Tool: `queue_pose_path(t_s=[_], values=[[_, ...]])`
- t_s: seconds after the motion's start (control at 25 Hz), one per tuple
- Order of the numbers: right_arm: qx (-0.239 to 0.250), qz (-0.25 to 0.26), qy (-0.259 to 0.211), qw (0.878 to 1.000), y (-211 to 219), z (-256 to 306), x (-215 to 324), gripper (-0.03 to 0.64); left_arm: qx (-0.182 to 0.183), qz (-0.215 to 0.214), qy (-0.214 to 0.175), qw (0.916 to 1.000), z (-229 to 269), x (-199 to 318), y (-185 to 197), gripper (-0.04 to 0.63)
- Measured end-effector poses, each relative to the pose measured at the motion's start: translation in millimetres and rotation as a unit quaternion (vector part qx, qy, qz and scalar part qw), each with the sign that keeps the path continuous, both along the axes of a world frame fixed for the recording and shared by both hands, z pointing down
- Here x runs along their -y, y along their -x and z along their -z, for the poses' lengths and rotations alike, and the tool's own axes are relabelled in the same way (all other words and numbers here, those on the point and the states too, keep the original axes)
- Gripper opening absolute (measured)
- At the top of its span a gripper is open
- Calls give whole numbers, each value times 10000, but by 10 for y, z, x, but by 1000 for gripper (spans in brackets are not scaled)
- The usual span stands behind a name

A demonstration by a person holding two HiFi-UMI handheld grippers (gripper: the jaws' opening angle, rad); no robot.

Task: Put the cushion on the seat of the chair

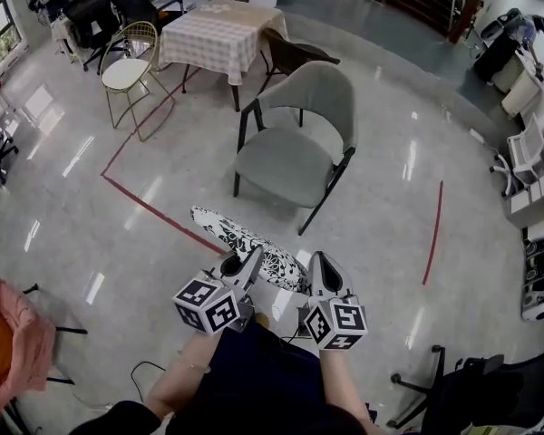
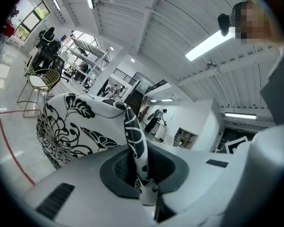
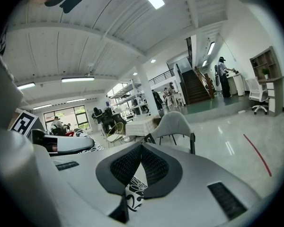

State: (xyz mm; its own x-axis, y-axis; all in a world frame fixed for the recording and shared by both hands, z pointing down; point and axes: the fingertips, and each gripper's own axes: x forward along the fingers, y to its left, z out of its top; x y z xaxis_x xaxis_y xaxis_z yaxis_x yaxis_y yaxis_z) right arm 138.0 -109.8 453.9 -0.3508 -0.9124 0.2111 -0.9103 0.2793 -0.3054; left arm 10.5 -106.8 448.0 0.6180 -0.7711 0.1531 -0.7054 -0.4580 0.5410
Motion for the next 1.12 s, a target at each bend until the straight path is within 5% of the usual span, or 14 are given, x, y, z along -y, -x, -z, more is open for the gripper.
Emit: queue_pose_path(t_s=[0.52,1.12], values=[[-2,-40,61,10000,-94,-11,426,17,21,-34,153,9999,-71,431,-112,26],[-137,-3,204,9997,-116,-19,1563,15,101,-207,215,9995,-121,1803,-244,26]])
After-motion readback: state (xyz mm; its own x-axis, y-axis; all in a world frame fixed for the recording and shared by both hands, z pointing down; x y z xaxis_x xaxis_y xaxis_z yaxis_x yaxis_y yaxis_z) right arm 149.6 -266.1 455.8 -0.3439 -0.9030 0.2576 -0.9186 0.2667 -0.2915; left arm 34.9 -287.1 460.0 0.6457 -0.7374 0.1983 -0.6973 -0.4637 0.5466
